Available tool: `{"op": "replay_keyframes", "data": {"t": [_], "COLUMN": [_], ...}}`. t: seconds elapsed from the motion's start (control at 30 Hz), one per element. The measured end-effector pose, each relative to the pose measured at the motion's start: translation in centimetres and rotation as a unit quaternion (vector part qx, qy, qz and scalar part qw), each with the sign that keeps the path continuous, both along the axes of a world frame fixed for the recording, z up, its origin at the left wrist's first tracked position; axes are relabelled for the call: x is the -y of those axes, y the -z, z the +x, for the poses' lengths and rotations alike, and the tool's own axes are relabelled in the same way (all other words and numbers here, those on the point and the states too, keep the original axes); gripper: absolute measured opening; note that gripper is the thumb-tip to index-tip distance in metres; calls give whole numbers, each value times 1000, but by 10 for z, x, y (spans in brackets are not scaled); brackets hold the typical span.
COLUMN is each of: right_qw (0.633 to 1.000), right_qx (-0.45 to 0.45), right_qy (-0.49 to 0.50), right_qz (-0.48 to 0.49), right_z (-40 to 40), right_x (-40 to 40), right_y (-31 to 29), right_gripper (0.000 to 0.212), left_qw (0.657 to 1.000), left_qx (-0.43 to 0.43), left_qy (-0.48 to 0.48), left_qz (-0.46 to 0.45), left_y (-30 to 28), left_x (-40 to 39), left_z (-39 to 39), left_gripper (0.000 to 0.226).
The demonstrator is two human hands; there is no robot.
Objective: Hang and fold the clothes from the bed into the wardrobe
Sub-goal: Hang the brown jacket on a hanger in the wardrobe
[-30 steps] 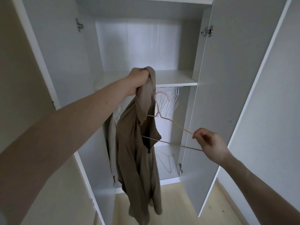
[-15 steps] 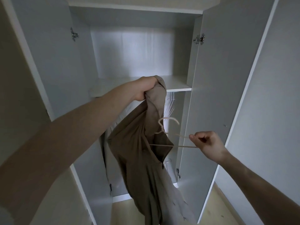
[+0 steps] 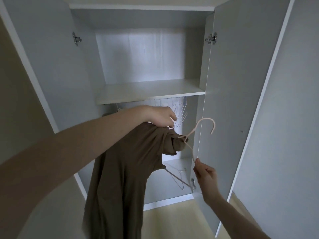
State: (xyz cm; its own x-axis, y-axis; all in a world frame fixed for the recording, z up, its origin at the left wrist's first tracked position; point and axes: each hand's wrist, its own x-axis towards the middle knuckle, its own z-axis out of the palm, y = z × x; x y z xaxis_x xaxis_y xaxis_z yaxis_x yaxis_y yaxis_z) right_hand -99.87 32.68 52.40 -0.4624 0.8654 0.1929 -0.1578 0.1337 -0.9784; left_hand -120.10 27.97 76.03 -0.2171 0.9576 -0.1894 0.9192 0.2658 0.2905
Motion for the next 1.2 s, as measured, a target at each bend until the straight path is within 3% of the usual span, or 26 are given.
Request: {"op": "replay_keyframes", "data": {"t": [0.1,0.13,0.2,0.27,0.33,0.4,0.43,0.5,0.57,0.6,0.67,0.73,0.87,0.93,1.03,1.13,1.2], "right_qw": [999,999,998,999,999,991,983,957,954,968,997,991,959,940,935,947,936], "right_qx": [-10,-8,-8,11,36,43,25,-44,-62,-32,39,57,50,54,111,240,295], "right_qy": [3,4,1,7,8,71,114,193,167,125,29,-50,-166,-235,-297,-212,-187], "right_qz": [-31,-39,-60,-51,-1,101,140,213,240,215,54,-109,-225,-241,-157,-25,-34], "right_z": [-10,-13,-19,-23,-26,-25,-24,-20,-30,-39,-63,-88,-124,-124,-119,-121,-119], "right_x": [6,6,4,4,2,-2,-2,9,30,40,45,33,1,-11,-26,-31,-31], "right_y": [10,10,5,-8,-23,-38,-43,-46,-34,-28,-29,-42,-67,-74,-79,-74,-68], "right_gripper": [59,59,63,62,54,17,10,22,10,8,6,20,36,28,14,26,29], "left_qw": [985,976,958,949,957,961,963,961,955,954,951,949,947,946,944,942,940], "left_qx": [-96,-148,-256,-291,-248,-213,-193,-148,-128,-123,-115,-102,-76,-73,-56,-19,-14], "left_qy": [26,30,23,42,44,28,17,7,-5,-12,-13,-7,14,21,26,20,19], "left_qz": [142,159,125,115,141,172,189,235,266,274,287,298,311,316,323,336,340], "left_y": [-9,-11,-10,-5,-3,-3,-3,-3,-6,-8,-13,-17,-21,-23,-24,-20,-16], "left_x": [36,50,77,92,98,102,104,108,109,108,105,101,99,97,96,94,89], "left_z": [-13,-19,-33,-47,-61,-72,-77,-84,-89,-90,-90,-87,-80,-79,-82,-86,-87], "left_gripper": [27,34,59,55,44,38,34,34,41,41,43,46,43,43,42,42,43]}}
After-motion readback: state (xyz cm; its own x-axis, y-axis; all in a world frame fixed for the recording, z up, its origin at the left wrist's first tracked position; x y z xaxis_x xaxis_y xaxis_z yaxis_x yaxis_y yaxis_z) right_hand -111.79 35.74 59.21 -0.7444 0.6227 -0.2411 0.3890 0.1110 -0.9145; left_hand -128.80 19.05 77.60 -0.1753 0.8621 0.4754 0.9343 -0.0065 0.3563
